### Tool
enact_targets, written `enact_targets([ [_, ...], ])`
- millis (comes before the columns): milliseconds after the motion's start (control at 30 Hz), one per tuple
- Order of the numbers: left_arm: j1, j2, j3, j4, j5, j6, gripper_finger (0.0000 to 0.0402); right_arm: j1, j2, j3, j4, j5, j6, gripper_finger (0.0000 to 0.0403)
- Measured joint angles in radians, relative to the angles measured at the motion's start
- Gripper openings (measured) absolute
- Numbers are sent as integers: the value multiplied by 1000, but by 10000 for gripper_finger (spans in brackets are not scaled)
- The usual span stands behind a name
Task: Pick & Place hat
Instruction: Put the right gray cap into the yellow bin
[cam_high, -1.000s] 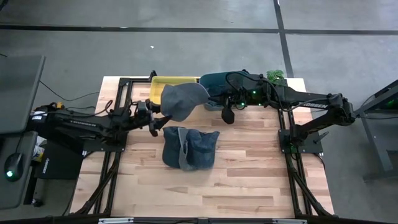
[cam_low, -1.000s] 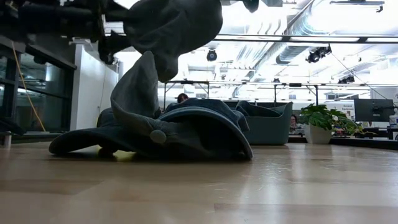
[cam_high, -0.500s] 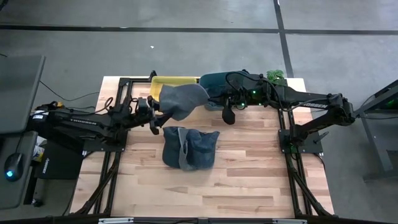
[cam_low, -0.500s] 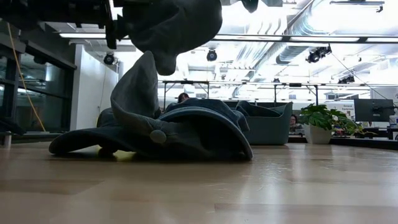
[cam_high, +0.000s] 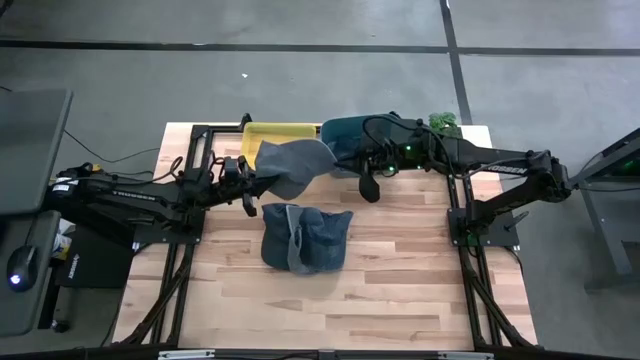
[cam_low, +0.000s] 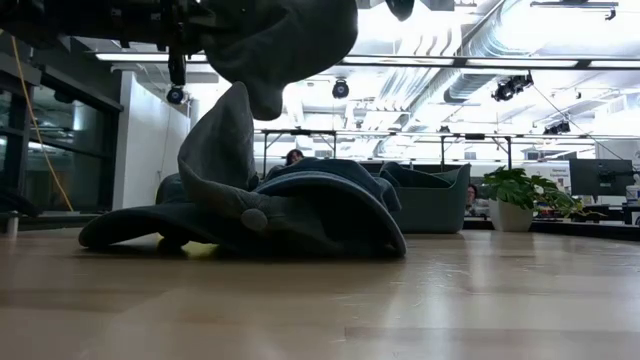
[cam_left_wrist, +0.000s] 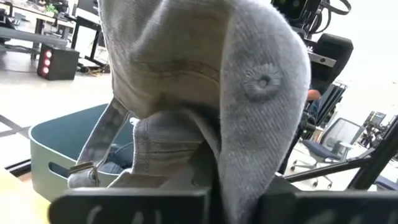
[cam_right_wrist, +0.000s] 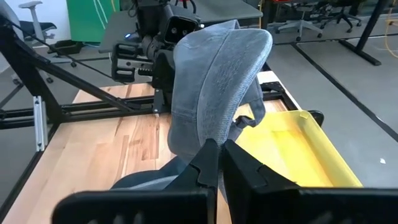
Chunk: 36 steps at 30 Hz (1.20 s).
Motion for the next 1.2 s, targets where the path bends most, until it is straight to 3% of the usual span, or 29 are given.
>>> enact_targets([
  [333, 0, 0, 0, 0, -8, -21, 2, -3, -12, 0, -38, 1, 45, 81],
  [633, 0, -3, 54, -42, -20, 38, 1, -77, -153, 0, -142, 10, 45, 141],
  [933, 0, 32, 372, -556, -35, 305, 0, -113, -274, 1, -267, 10, 26, 145],
  [1200, 0, 117, 603, -896, -102, 527, 0, -113, -296, 1, -414, 10, 26, 145],
])
